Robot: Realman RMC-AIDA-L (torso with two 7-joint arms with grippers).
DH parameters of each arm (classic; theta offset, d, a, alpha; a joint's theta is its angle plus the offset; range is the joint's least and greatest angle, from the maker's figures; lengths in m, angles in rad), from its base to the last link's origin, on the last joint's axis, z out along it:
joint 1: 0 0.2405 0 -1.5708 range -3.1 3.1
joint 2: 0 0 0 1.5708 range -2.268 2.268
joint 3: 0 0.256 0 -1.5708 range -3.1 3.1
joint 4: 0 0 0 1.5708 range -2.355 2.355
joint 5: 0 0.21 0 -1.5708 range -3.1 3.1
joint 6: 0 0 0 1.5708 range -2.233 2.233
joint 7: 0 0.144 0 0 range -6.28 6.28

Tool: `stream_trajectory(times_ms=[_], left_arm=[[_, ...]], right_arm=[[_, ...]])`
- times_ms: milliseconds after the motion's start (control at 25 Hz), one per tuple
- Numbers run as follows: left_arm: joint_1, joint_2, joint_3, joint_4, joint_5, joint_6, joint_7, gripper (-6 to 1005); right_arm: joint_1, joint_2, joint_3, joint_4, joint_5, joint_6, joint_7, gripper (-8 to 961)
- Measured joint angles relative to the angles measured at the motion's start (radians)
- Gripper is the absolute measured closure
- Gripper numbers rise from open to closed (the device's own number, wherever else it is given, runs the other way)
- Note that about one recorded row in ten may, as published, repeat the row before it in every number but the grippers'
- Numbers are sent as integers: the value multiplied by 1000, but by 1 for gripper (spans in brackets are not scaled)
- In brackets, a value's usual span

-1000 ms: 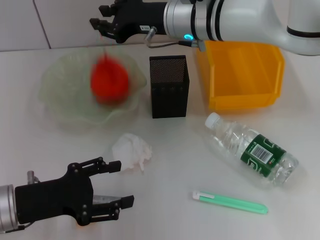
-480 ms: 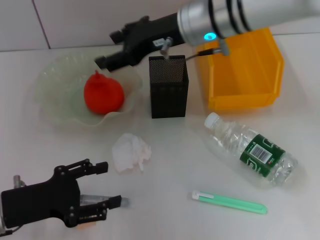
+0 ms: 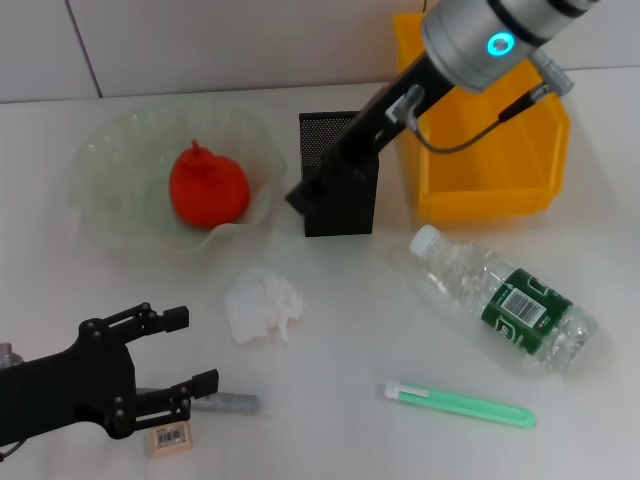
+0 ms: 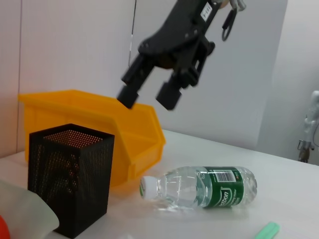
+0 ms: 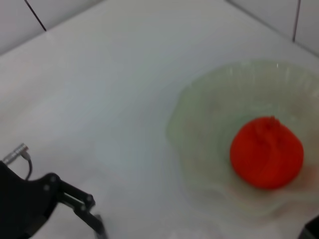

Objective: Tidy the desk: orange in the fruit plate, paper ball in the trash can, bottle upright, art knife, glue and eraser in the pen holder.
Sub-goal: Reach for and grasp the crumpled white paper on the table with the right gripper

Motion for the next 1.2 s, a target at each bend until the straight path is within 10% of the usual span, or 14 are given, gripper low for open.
stream_trajectory(times_ms=[240, 1200], left_arm=[[1, 1, -19, 2, 0, 4, 4, 185], [-5, 0, -25, -6, 0, 4, 28, 185]], right_arm=[[57, 33, -44, 126, -57, 23, 49, 162], [82, 39, -368, 424, 149, 413, 53, 168]])
